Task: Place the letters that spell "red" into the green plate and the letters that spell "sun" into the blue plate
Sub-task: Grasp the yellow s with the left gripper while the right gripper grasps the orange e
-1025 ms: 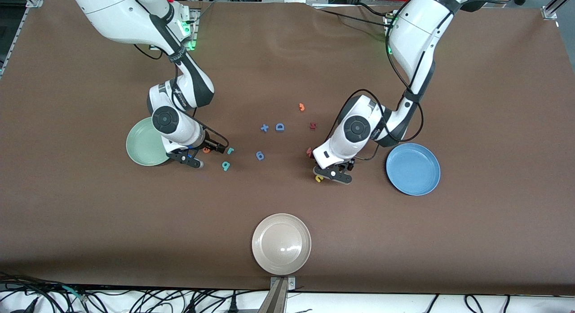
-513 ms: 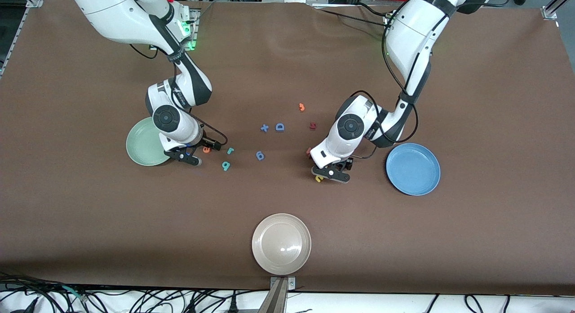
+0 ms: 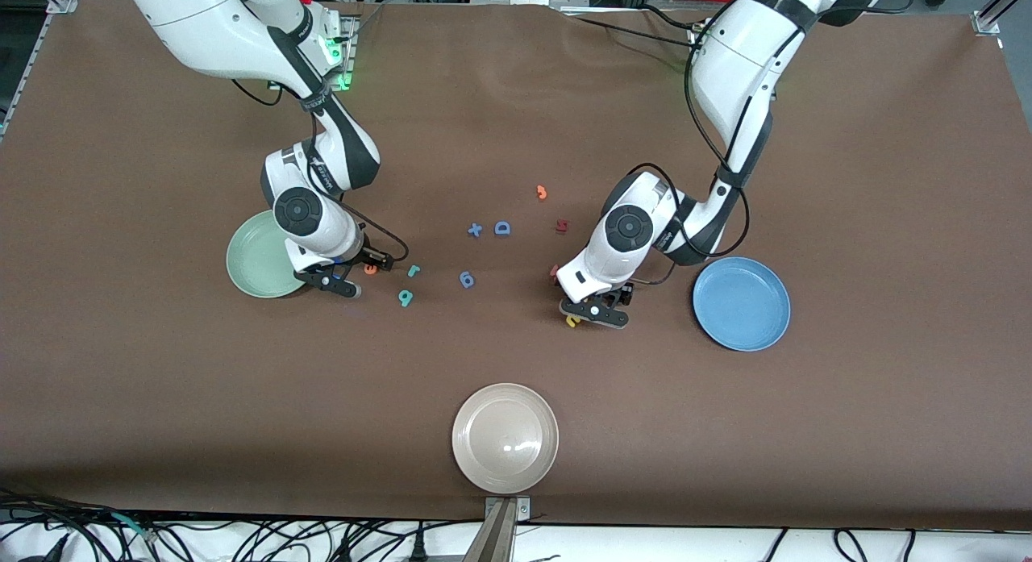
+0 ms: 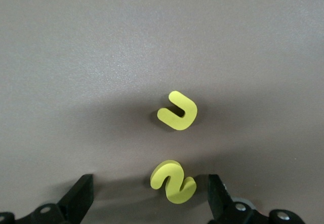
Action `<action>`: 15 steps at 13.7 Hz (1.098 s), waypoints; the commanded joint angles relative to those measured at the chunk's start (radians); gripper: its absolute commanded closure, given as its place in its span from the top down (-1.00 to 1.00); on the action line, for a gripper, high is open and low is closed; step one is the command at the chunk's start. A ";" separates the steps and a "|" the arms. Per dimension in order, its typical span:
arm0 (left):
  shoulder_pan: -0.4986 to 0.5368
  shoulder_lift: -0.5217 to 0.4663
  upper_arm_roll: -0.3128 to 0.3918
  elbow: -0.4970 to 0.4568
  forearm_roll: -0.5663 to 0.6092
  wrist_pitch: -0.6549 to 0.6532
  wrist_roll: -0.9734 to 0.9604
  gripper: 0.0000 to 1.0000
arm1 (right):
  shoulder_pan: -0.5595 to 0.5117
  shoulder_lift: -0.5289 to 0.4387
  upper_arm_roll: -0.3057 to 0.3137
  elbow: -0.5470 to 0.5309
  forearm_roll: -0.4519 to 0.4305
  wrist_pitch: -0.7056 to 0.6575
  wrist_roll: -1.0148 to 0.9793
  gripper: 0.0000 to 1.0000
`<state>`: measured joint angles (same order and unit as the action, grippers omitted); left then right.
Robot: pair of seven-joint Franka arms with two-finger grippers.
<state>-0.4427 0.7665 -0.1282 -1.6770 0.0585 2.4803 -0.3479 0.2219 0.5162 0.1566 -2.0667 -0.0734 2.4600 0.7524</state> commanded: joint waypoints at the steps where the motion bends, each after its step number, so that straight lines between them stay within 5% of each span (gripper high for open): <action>1: -0.019 0.016 0.010 0.011 0.030 0.009 -0.033 0.93 | 0.004 -0.021 -0.003 -0.029 -0.016 0.022 0.010 0.50; 3: -0.019 0.020 0.010 0.011 0.030 0.009 -0.033 0.74 | 0.004 -0.021 -0.003 -0.029 -0.016 0.024 0.010 0.28; 4: -0.019 0.023 0.010 0.011 0.030 0.009 -0.029 0.46 | 0.004 -0.021 -0.003 -0.029 -0.016 0.024 0.010 0.17; 7: -0.018 0.024 0.010 0.013 0.032 0.008 -0.022 -0.23 | 0.004 -0.021 -0.003 -0.029 -0.016 0.024 0.010 0.19; 9: -0.018 0.024 0.010 0.013 0.032 0.006 -0.020 -0.49 | 0.004 -0.019 -0.003 -0.027 -0.017 0.052 0.008 0.19; 15: -0.004 -0.019 0.010 0.019 0.032 -0.036 -0.022 -0.53 | 0.004 0.002 -0.005 -0.026 -0.017 0.103 0.005 0.19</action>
<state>-0.4553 0.7624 -0.1308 -1.6660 0.0589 2.4759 -0.3490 0.2225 0.5179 0.1564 -2.0701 -0.0739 2.5220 0.7524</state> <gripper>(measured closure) 0.581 0.405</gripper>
